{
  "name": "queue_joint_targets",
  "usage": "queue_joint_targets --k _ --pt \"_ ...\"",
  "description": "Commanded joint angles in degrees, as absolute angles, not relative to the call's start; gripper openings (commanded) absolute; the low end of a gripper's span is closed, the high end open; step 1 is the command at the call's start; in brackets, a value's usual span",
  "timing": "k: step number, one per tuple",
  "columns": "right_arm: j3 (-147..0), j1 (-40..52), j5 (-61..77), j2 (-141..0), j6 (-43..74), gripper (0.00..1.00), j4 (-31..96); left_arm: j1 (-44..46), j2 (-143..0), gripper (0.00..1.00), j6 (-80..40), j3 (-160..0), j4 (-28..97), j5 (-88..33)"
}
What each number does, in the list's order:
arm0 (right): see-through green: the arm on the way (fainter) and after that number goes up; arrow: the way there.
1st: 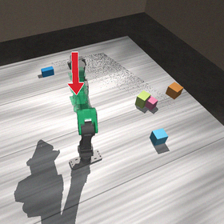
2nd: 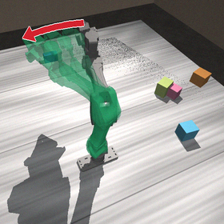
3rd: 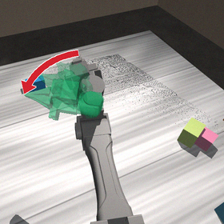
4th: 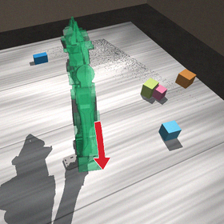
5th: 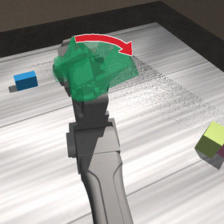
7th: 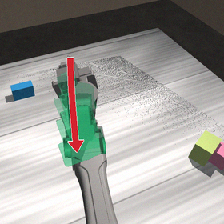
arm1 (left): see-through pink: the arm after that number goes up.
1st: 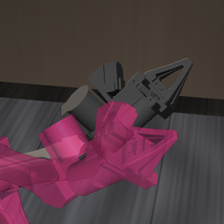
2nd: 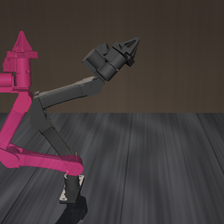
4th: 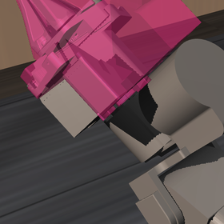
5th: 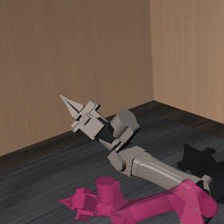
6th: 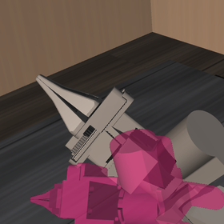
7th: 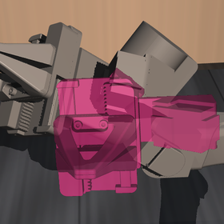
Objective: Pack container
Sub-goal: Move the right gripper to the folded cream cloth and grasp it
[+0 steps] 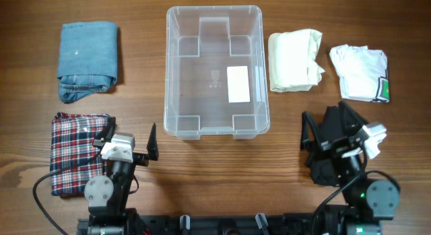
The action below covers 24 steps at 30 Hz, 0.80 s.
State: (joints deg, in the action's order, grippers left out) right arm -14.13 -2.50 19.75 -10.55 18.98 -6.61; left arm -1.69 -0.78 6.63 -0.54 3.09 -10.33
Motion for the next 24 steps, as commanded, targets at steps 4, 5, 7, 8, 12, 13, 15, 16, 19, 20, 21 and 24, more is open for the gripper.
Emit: queue_joint_targets --k 4,5,7,8,12,13,15,16,19,20,21,24 --pt "-36.86 -2.39 19.81 -39.44 8.16 1.00 3.03 -2.15 -0.16 1.00 7.29 -0.32 3.46 -9.98" --pt "-40.99 -2.46 19.81 -44.07 6.98 1.00 6.44 -2.15 -0.16 1.00 7.29 -0.32 3.46 -9.98" --pt "-49.80 -2.50 19.81 -53.69 4.01 1.00 14.48 -2.15 -0.16 1.00 7.29 -0.32 3.46 -9.98" --pt "-54.26 -2.50 19.81 -58.46 2.72 1.00 18.83 -2.15 -0.16 1.00 7.29 -0.32 3.46 -9.98" --pt "-74.46 -3.01 19.70 -78.83 -0.32 1.00 38.41 -2.15 -0.16 1.00 7.29 -0.34 3.46 -9.98" --pt "-77.12 -3.20 19.75 -81.47 -0.49 1.00 40.73 -2.15 -0.16 1.00 7.29 -0.32 3.46 -9.98" --pt "-81.80 -3.53 19.55 -86.70 -0.45 1.00 44.71 -2.15 -0.16 1.00 7.29 -0.32 3.46 -9.98" --pt "-83.37 -3.60 18.83 -88.97 -0.49 1.00 45.43 -2.15 -0.16 1.00 7.29 -0.32 3.46 -9.98" --pt "-83.77 -3.79 17.43 -92.88 -6.24 1.00 44.66 -2.15 -0.16 1.00 7.29 -0.32 3.46 -9.98" --pt "-83.77 -4.10 17.45 -93.97 -7.62 1.00 44.51 -2.15 -0.16 1.00 7.29 -0.32 3.46 -9.98" --pt "-83.77 -4.45 17.41 -94.87 -7.62 1.00 44.34 -2.15 -0.16 1.00 7.29 -0.32 3.46 -9.96" --pt "-83.77 -7.11 18.20 -98.41 -7.40 1.00 43.46 -2.15 -0.16 1.00 7.29 -0.32 3.46 -9.98"
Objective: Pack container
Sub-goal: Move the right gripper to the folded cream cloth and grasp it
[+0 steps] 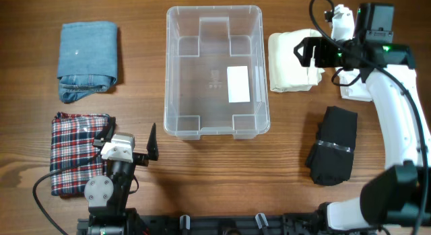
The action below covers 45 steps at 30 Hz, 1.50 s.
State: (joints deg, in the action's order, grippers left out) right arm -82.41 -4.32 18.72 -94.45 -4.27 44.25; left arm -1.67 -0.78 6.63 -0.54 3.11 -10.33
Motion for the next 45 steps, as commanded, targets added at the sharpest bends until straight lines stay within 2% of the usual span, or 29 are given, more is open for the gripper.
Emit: queue_joint_targets --k 1,7,18,32,38,45 --pt "-83.77 -8.23 19.22 -99.70 -7.40 1.00 43.13 -2.15 -0.16 1.00 7.29 -0.32 3.46 -9.98" --pt "-83.77 -13.69 26.26 -106.45 -12.32 1.00 42.63 -2.15 -0.16 1.00 7.29 -0.32 3.46 -9.98" --pt "-83.77 -13.89 32.01 -115.09 -16.21 1.00 39.03 -2.15 -0.16 1.00 7.29 -0.32 3.46 -9.96" --pt "-83.77 -13.89 32.29 -119.83 -15.92 1.00 32.95 -2.15 -0.16 1.00 7.29 -0.32 3.46 -9.96" --pt "-83.77 -13.82 39.05 -121.01 -15.03 1.00 29.45 -2.15 -0.16 1.00 7.29 -0.32 3.46 -9.98" --pt "-83.77 -13.78 39.07 -124.49 -13.91 1.00 28.77 -2.15 -0.16 1.00 7.29 -0.32 3.46 -9.98"
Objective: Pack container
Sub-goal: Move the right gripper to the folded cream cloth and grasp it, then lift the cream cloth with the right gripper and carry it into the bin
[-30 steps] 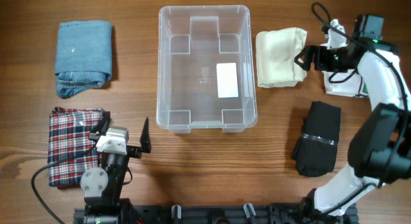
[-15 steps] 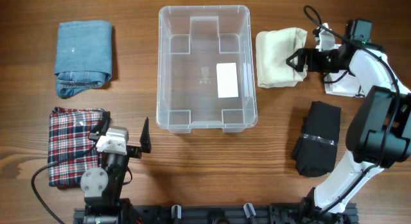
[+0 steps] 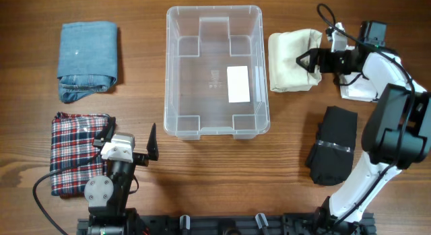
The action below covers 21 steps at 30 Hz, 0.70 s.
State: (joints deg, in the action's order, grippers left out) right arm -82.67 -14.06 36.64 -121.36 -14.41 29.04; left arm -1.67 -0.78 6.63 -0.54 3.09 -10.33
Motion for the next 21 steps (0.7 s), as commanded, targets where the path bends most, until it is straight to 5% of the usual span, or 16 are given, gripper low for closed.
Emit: queue_joint_targets --k 1,13,18,21 --pt "-83.77 -13.78 39.05 -125.16 -13.63 1.00 28.67 -2.15 -0.16 1.00 7.29 -0.32 3.46 -9.98" --pt "-83.77 -13.67 49.43 -127.52 -10.85 0.99 26.57 -2.15 -0.16 1.00 7.29 -0.32 3.46 -9.98" --pt "-83.77 -13.67 51.13 -127.52 -5.82 0.78 24.88 -2.15 -0.16 1.00 7.29 -0.32 3.46 -9.98" --pt "-83.77 -13.67 51.13 -127.52 -5.80 0.74 25.15 -2.15 -0.16 1.00 7.29 -0.32 3.46 -9.98"
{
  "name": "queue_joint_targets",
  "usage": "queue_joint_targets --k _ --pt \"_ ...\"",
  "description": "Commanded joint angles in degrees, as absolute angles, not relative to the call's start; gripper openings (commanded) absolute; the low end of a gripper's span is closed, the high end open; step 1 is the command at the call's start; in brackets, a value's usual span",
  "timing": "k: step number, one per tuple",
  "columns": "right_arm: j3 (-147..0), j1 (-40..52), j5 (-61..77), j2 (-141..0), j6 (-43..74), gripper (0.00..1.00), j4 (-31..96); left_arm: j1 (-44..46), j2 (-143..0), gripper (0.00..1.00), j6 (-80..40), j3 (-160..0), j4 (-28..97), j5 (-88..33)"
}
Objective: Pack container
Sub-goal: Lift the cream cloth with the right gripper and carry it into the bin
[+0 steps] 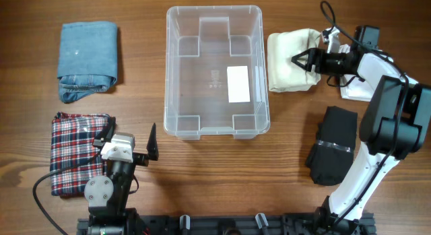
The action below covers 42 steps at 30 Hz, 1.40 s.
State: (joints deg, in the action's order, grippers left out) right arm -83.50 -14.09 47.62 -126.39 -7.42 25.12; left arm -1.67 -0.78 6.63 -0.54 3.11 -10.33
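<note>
The clear plastic container (215, 120) stands at the table's middle with only a white label inside. A folded cream cloth (284, 60) lies just right of it. My right gripper (301, 60) points left at that cloth's right edge, its fingers spread open over the fabric. A white garment (357, 90) lies partly under the right arm. Below it is a black garment (333, 154). Folded jeans (87, 60) and a plaid cloth (71, 151) lie at the left. My left gripper (131, 142) rests open beside the plaid cloth.
The right arm stretches from the front right corner up along the table's right side, over the black and white garments. The left arm's base sits at the front edge, next to the plaid cloth.
My right gripper has shifted slightly left, further onto the cream cloth's right edge, still open. The left arm and the other cloths have not moved.
My right arm first rested folded at the front right, covering the black garment. Then it was stretched out above the cream cloth's right side. After that it was low at the cloth's edge with open fingers, and now it sits a little further in.
</note>
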Motion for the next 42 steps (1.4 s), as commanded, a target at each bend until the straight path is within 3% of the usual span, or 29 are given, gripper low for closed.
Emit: queue_joint_targets --k 1,10,15,22,33,39,42 --pt "-83.77 -13.67 51.11 -127.52 -5.76 0.72 25.15 -2.15 -0.16 1.00 7.29 -0.32 3.46 -9.98" --pt "-83.79 -13.89 51.11 -127.50 -0.54 0.29 24.05 -2.15 -0.16 1.00 7.29 -0.32 3.46 -9.98" --pt "-83.79 -13.91 51.13 -127.22 4.05 0.13 22.63 -2.15 -0.16 1.00 7.29 -0.32 3.46 -9.98" --pt "-83.79 -14.00 51.11 -120.42 9.17 0.04 21.17 -2.15 -0.16 1.00 7.29 -0.32 3.46 -9.98" --pt "-83.79 -12.45 53.65 -94.94 19.79 0.04 21.08 -2.15 -0.16 1.00 7.29 -0.32 3.46 -9.98" --pt "-83.79 -3.51 54.76 -86.08 24.84 0.04 21.21 -2.15 -0.16 1.00 7.29 -0.32 3.46 -9.96" --pt "-83.77 4.08 47.83 -85.65 29.12 0.04 21.37 -2.15 -0.16 1.00 7.29 -0.32 3.46 -9.98"
